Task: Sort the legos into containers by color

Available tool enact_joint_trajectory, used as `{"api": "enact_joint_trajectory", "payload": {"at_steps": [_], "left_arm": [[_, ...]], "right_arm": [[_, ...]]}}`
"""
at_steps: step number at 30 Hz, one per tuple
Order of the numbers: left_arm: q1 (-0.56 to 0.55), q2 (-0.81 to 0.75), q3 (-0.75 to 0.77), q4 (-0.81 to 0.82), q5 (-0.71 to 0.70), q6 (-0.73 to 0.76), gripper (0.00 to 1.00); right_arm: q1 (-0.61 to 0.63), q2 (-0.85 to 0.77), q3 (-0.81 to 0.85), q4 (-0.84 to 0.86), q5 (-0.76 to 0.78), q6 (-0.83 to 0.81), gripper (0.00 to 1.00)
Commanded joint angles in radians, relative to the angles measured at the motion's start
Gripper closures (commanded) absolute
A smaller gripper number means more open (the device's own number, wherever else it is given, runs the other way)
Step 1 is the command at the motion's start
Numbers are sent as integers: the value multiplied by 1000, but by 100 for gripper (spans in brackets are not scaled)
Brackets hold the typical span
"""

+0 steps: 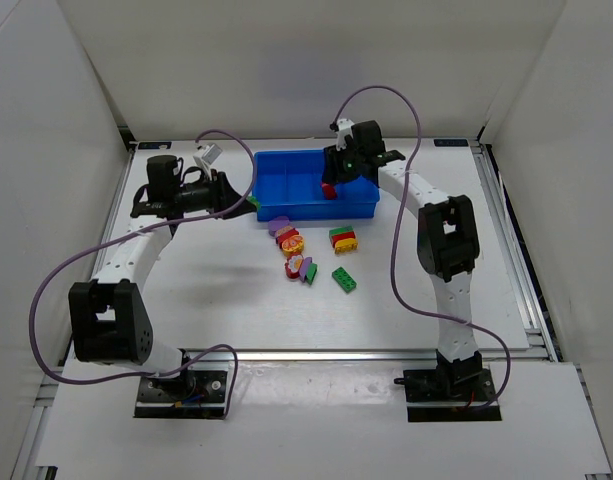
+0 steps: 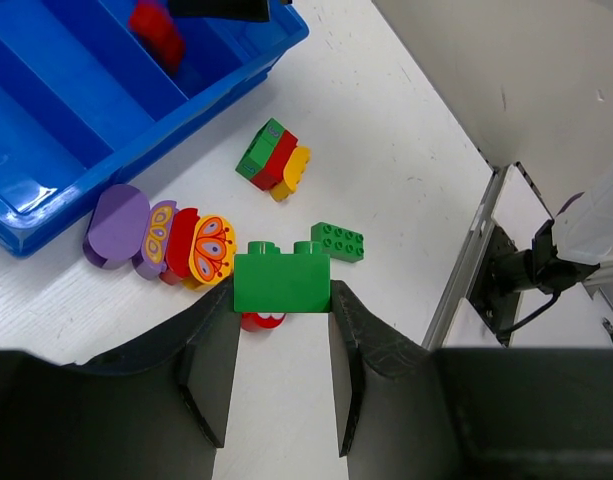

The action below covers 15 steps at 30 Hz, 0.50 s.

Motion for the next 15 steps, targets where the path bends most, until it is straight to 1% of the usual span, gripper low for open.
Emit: {"api": "enact_joint_trajectory", "payload": {"at_steps": [1,2,3,4,7,9,12,13,14,15], "left_arm": [[-5,-23,29,35,-8,-17,79],[-8,-16,35,47,-13,-19,79],[-13,-12,41,50,-13,-20,79],[-22,-9,44,62,-17,-19,79],[-42,-6,52,72,-37,-11,79],[-67,-3,58,69,-53,7,79],[-117,30,97,66,-59,9,79],[-132,59,134,59,-65,8,79],[-166,81,156,53,-77,3,79],[-183,102,179,53,-83,0,79]], "right_arm": [[11,-14,23,71,69,-38,48],[14,-21,15,92,84,-38,46],[14,-21,16,101,95,-38,41],[15,-24,24,105,109,-38,33],[17,-47,12,143,141,-42,21],[11,-65,16,137,136,-44,19],[-14,-157,-5,131,117,-25,18],[-20,-186,-23,125,115,-22,18],[-29,-242,-28,111,118,-22,18],[-59,-272,-33,89,124,-19,18]]}}
